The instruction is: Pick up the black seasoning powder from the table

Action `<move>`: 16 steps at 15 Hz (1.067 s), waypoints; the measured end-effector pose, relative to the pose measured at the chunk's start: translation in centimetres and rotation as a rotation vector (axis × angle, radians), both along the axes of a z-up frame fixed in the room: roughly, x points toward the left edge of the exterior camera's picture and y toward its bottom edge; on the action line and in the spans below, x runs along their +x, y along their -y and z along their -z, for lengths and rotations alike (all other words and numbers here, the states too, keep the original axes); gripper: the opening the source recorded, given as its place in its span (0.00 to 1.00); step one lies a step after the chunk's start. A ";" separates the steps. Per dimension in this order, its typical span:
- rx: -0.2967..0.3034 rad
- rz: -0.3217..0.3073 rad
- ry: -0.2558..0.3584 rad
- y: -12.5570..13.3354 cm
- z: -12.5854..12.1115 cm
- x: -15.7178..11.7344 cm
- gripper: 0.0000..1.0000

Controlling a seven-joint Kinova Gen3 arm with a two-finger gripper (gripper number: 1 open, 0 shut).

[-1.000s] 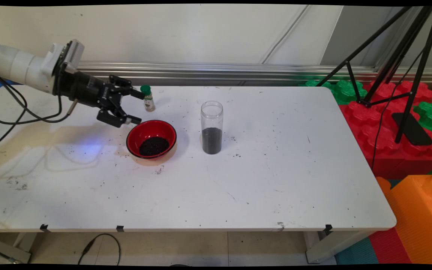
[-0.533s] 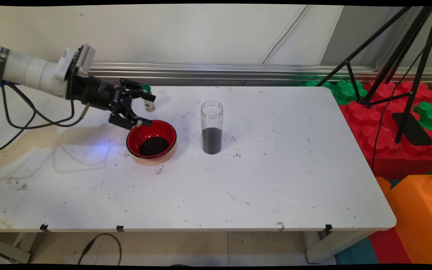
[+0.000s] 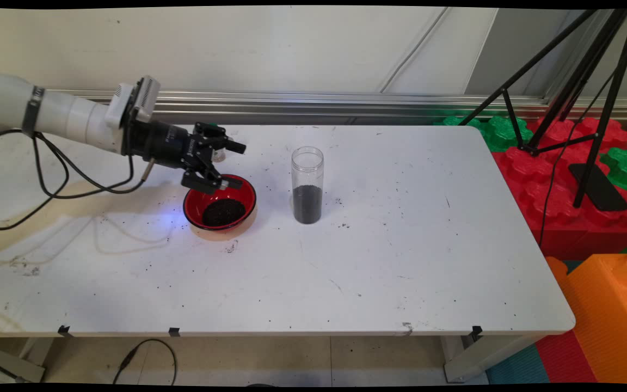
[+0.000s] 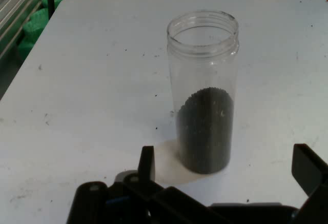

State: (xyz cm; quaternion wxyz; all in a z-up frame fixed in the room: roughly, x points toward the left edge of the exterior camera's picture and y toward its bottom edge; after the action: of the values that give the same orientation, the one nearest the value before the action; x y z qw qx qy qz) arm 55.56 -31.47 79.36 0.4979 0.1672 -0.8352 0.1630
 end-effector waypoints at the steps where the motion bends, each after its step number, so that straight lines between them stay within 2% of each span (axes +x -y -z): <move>1: -0.001 0.000 -0.006 0.1 0.3 -0.3 1.00; 16: -0.034 0.010 -0.105 2.1 5.3 -5.0 1.00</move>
State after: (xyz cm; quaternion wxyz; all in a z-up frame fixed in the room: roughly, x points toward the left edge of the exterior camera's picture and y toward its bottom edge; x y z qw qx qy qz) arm 50.58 -33.61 74.05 0.5447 0.1628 -0.8058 0.1658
